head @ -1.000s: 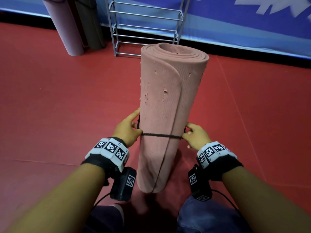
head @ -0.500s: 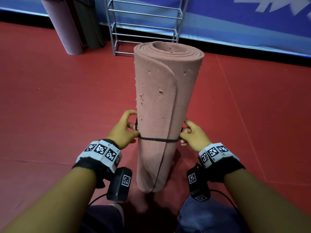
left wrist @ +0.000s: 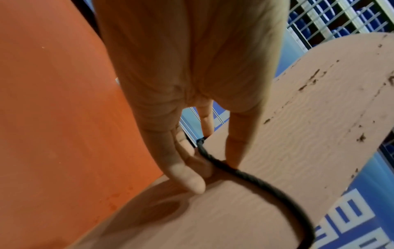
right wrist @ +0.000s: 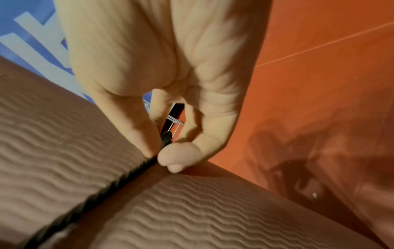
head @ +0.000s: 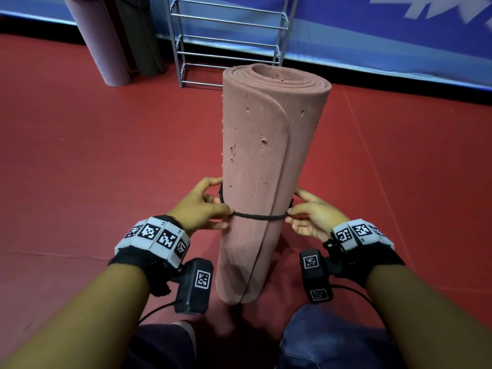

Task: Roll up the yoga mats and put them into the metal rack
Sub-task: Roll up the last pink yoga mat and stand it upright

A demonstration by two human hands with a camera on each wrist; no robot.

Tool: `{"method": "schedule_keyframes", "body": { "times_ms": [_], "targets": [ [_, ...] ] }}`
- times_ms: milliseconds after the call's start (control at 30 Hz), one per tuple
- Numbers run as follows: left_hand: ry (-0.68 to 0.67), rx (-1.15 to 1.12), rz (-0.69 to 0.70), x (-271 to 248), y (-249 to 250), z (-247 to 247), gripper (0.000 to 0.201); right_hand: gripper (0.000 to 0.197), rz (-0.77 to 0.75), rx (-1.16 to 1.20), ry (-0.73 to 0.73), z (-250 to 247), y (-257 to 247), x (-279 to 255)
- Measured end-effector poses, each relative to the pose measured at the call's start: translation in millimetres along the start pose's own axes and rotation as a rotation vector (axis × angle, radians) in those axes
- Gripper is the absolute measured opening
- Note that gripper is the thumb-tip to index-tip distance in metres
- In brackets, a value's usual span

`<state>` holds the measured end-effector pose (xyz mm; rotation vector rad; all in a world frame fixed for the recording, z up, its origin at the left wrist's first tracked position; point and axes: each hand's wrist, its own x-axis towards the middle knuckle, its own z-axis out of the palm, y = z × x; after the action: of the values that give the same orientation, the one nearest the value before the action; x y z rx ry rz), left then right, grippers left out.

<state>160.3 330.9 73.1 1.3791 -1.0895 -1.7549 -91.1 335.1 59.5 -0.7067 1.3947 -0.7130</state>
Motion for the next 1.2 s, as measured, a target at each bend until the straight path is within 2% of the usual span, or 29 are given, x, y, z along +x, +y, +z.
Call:
{"method": "schedule_keyframes", "body": {
  "times_ms": [167, 367, 533, 733, 867, 967, 1033, 1133, 1200],
  "targets": [
    [0.048, -0.027, -0.001, 1.6, -1.3, 6.9, 0.064, 0.068, -0.044, -0.033, 0.043, 3.4, 2.4, 3.0],
    [0.072, 0.115, 0.052, 1.4, -8.5, 7.6, 0.075, 0.077, -0.12, -0.318, 0.131, 1.9, 12.4, 10.0],
    [0.11, 0.045, 0.008, 7.6, -17.2, 7.5, 0.074, 0.076, -0.119, -0.517, 0.149, 2.4, 27.0, 17.1],
    [0.132, 0.186, -0.015, 8.4, -29.8, 3.8, 0.082, 0.065, -0.201, -0.752, 0.198, 2.9, 41.5, 21.1],
    [0.137, 0.268, 0.001, 6.4, -33.4, 5.1, 0.084, 0.066, -0.195, -0.826, 0.214, 0.7, 46.6, 23.8],
    [0.128, 0.319, 0.003, 5.6, -37.1, 7.7, 0.083, 0.059, -0.178, -0.91, 0.221, 1.8, 49.9, 17.6],
    [0.086, 0.35, 0.038, 2.9, -34.8, 8.2, 0.085, 0.055, -0.187, -0.893, 0.23, 4.1, 45.4, 10.9],
    [0.016, 0.438, 0.116, -1.4, -28.7, 7.1, 0.088, 0.064, -0.247, -0.809, 0.206, -0.5, 37.2, 8.2],
    [0.014, 0.411, 0.103, -2.1, -24.7, 4.8, 0.077, 0.065, -0.241, -0.772, 0.171, -5.0, 35.3, 7.3]
  ]
}}
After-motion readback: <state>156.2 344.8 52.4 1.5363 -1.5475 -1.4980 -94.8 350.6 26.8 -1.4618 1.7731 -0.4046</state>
